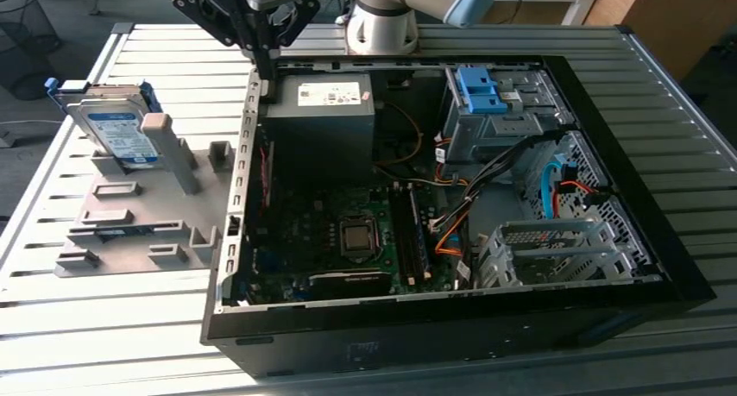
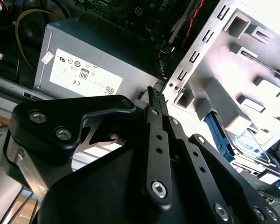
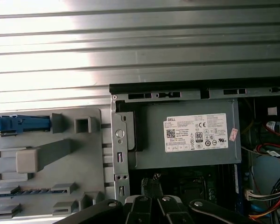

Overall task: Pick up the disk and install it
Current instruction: 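Reach for the disk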

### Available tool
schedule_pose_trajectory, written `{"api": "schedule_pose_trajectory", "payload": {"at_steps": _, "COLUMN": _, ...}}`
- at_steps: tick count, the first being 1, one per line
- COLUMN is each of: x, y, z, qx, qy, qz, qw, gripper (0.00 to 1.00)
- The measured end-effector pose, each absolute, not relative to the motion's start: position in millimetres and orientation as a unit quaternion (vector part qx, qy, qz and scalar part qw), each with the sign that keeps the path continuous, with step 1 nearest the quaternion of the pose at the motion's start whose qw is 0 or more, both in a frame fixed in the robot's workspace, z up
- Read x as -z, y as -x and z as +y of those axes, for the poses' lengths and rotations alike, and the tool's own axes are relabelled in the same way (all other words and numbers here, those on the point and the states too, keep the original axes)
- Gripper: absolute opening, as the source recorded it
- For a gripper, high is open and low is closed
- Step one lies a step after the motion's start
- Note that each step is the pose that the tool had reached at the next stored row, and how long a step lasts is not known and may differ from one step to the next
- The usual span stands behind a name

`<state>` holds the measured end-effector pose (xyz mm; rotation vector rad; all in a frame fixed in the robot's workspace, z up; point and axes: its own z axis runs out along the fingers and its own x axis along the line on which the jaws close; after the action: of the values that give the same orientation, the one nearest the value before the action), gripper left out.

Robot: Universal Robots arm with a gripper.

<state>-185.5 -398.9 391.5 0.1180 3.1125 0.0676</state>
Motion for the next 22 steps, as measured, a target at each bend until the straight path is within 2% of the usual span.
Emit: {"api": "schedule_pose_trajectory", "payload": {"at_steps": 22, "x": -390.7, "y": 196.0, "z": -398.9, "qx": -0.022, "qy": -0.038, "qz": 0.999, "qw": 0.013, "gripper": 0.11}}
